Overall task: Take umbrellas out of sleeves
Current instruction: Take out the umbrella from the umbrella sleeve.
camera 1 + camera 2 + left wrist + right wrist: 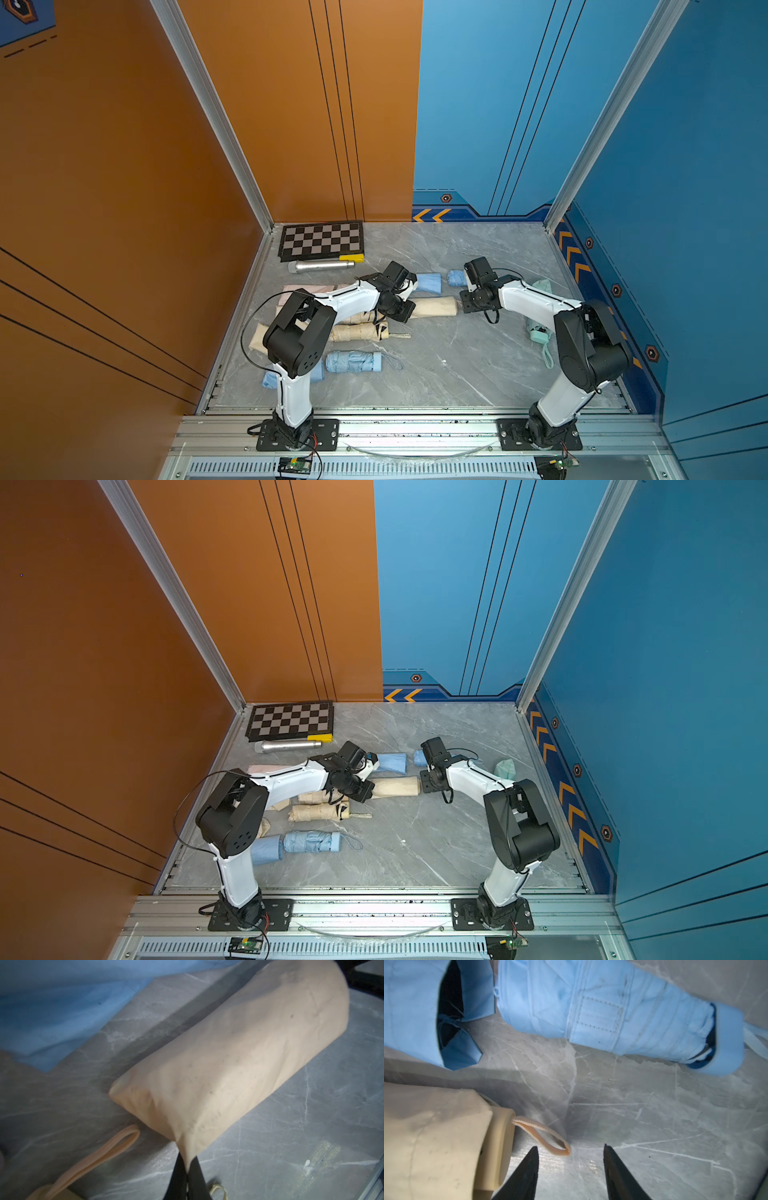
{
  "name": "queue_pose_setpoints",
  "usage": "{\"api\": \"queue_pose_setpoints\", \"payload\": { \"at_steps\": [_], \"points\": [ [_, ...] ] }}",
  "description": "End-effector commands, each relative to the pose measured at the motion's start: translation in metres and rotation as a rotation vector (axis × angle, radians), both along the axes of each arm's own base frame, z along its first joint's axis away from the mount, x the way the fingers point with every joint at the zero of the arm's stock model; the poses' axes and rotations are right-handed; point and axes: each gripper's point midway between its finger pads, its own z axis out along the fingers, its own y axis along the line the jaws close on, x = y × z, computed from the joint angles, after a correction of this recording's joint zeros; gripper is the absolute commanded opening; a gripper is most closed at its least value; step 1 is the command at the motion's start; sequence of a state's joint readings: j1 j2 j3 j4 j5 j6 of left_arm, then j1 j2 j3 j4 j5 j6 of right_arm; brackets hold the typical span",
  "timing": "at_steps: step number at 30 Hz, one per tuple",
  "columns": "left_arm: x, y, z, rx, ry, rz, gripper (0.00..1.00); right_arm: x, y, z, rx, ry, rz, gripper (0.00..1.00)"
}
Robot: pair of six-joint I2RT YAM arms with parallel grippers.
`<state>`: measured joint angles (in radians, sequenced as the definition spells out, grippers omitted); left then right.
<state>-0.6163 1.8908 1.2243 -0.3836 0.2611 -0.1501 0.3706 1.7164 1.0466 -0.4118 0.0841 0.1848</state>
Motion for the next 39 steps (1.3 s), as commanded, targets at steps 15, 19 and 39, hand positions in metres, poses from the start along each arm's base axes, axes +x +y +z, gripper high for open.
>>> {"api": "queue_pose_setpoints", "payload": {
  "at_steps": [15, 19, 39],
  "points": [
    [-0.008, 0.010, 0.006, 0.024, -0.014, 0.020, 0.00, -0.001, 0.007, -0.021, -0.047, 0.072, 0.006, 0.45],
    [-0.008, 0.010, 0.007, 0.024, -0.018, 0.022, 0.00, -0.003, 0.009, -0.026, -0.032, 0.097, 0.006, 0.41],
    [-0.003, 0.008, 0.012, 0.016, -0.039, 0.039, 0.00, -0.006, -0.001, -0.028, 0.028, 0.136, -0.061, 0.06]
  ]
}}
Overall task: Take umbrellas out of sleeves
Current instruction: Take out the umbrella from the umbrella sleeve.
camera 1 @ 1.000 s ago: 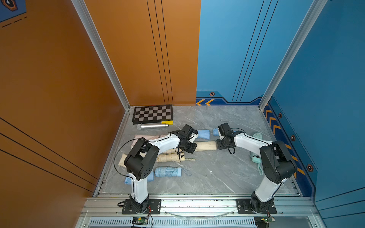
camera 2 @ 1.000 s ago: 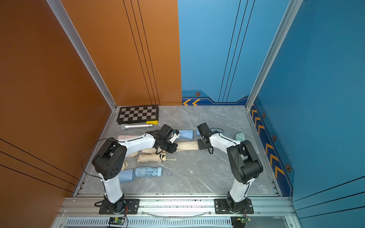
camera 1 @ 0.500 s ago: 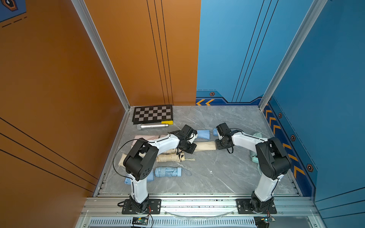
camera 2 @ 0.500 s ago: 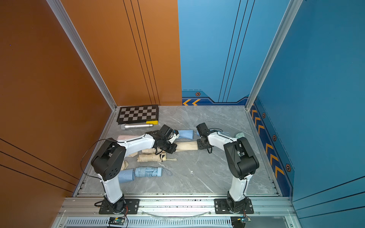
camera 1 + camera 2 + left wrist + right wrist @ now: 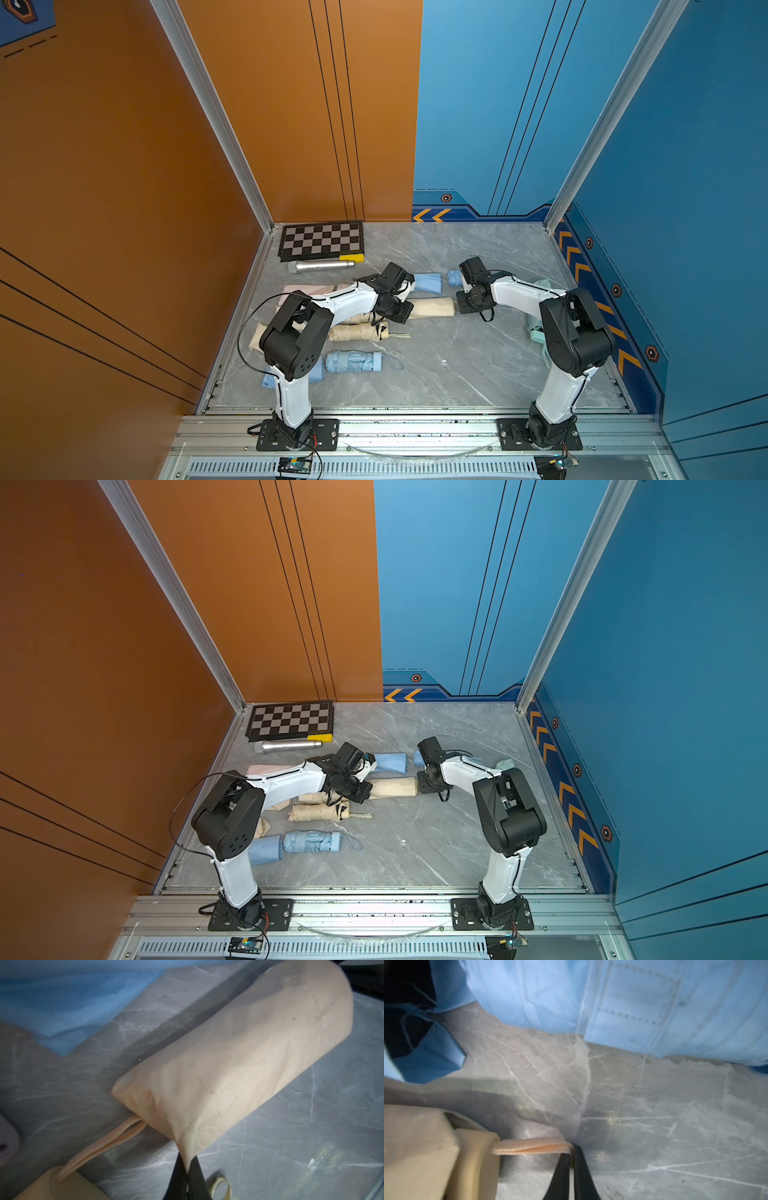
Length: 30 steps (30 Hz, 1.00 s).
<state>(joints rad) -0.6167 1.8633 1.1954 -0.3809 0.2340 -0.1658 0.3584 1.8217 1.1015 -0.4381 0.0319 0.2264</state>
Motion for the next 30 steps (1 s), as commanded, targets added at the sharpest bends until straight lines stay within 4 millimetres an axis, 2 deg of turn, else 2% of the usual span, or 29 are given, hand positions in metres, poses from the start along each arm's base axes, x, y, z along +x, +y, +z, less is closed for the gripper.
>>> {"api": "queue_pose_setpoints", "payload": {
  "at_steps": [1, 4, 30],
  "points": [
    [0.000, 0.001, 0.012, -0.001, -0.032, 0.016, 0.00, -0.009, -0.007, -0.004, -0.005, 0.048, -0.032, 0.05],
    [0.001, 0.002, 0.014, -0.004, -0.041, 0.024, 0.00, -0.007, -0.010, 0.001, -0.006, 0.034, -0.046, 0.00],
    [0.004, 0.005, 0.016, 0.004, -0.055, 0.037, 0.00, -0.005, -0.035, 0.010, 0.011, 0.013, -0.154, 0.00]
  ]
}}
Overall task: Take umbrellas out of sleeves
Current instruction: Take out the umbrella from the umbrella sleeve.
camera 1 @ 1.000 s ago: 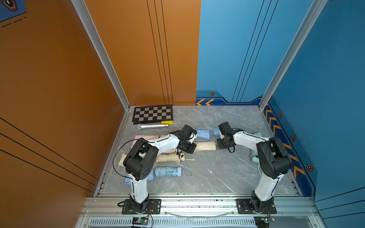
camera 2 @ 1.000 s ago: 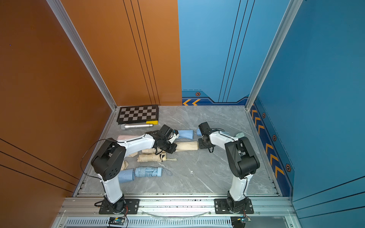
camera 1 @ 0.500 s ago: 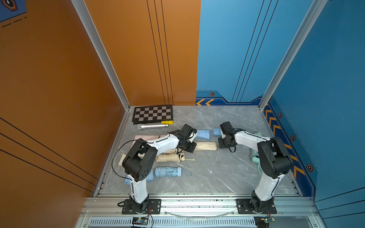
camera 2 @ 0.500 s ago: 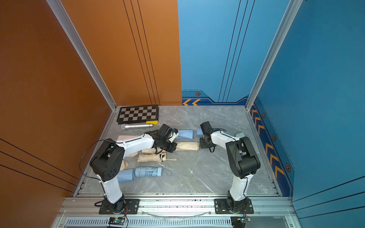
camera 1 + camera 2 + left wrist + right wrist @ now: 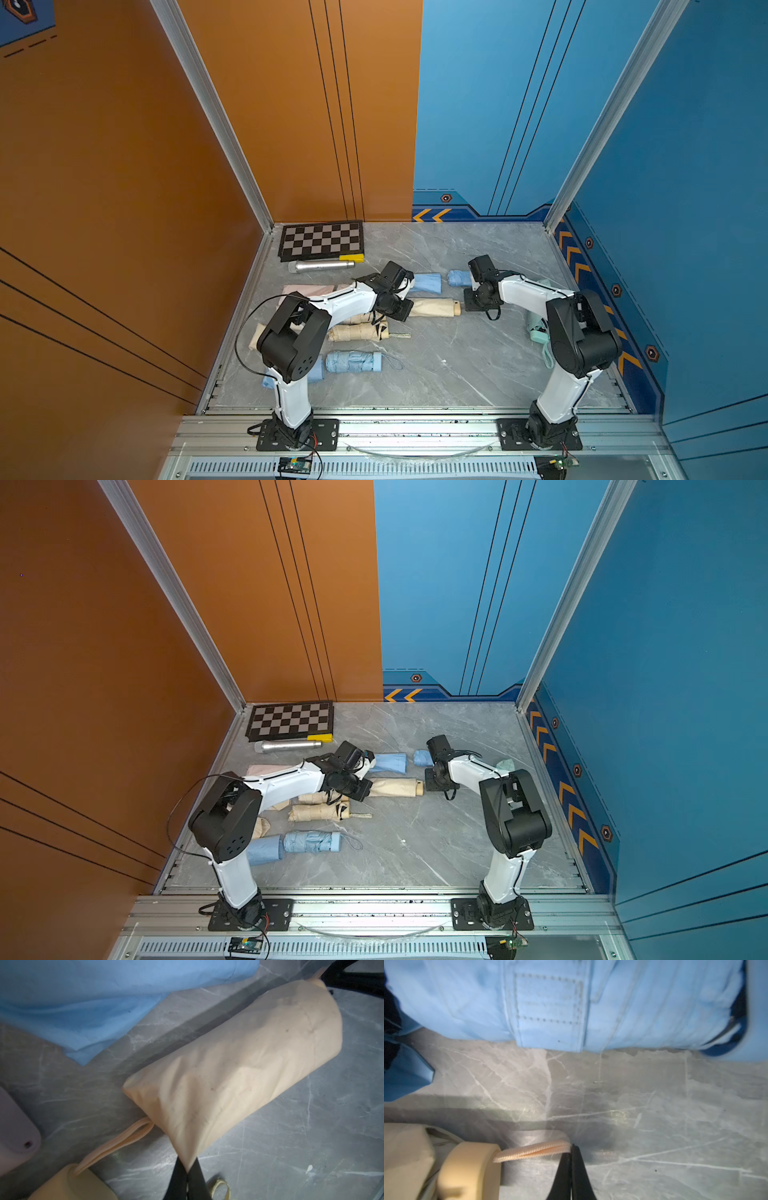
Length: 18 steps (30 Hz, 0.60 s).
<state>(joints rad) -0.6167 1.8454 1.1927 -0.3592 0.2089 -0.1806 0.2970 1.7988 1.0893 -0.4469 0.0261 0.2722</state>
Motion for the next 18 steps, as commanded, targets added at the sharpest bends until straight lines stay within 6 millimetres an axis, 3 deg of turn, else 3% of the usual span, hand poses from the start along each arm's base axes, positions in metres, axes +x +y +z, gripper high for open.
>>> {"api": "queue_pose_setpoints", "payload": {
  "at_steps": [1, 18],
  "points": [
    [-0.004, 0.004, 0.009, 0.010, -0.017, 0.013, 0.00, -0.007, -0.013, 0.006, -0.009, 0.011, -0.057, 0.00],
    [-0.006, 0.013, 0.005, 0.033, -0.022, 0.028, 0.00, -0.007, -0.025, 0.008, 0.006, 0.004, -0.108, 0.00]
  ]
}}
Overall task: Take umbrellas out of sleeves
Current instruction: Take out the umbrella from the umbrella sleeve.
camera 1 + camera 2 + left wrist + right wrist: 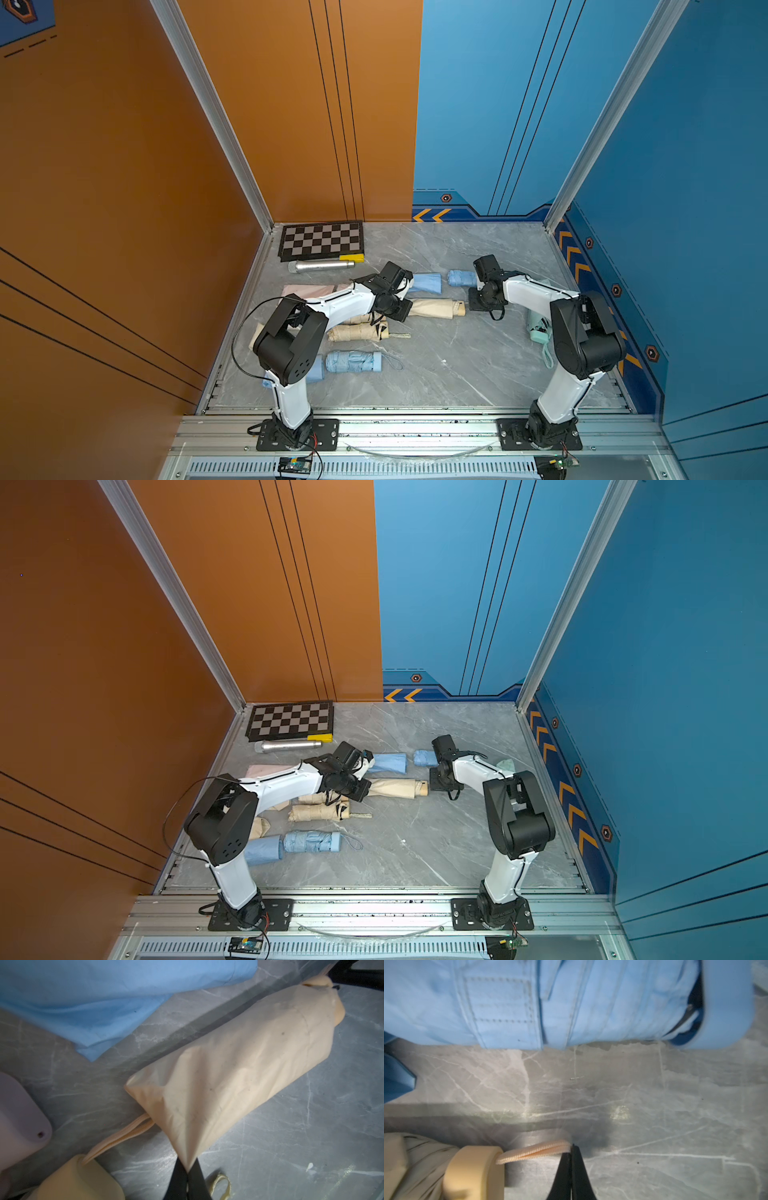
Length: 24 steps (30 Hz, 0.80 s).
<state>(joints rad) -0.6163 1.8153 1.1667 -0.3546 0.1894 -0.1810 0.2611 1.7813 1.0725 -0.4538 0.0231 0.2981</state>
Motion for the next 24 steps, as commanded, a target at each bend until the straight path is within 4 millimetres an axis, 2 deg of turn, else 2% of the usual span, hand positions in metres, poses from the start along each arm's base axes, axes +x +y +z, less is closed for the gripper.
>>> {"api": "queue_pose_setpoints", "payload": {
  "at_steps": [1, 13, 24],
  "points": [
    [-0.004, 0.008, 0.001, 0.026, -0.003, 0.019, 0.00, -0.005, -0.012, 0.007, -0.004, -0.003, -0.054, 0.00],
    [-0.004, 0.010, -0.001, 0.023, -0.005, 0.030, 0.00, -0.003, -0.019, 0.009, 0.017, -0.017, -0.095, 0.00],
    [0.000, 0.012, 0.005, 0.011, -0.019, 0.039, 0.00, 0.000, -0.035, 0.013, 0.015, -0.031, -0.144, 0.00]
  ]
}}
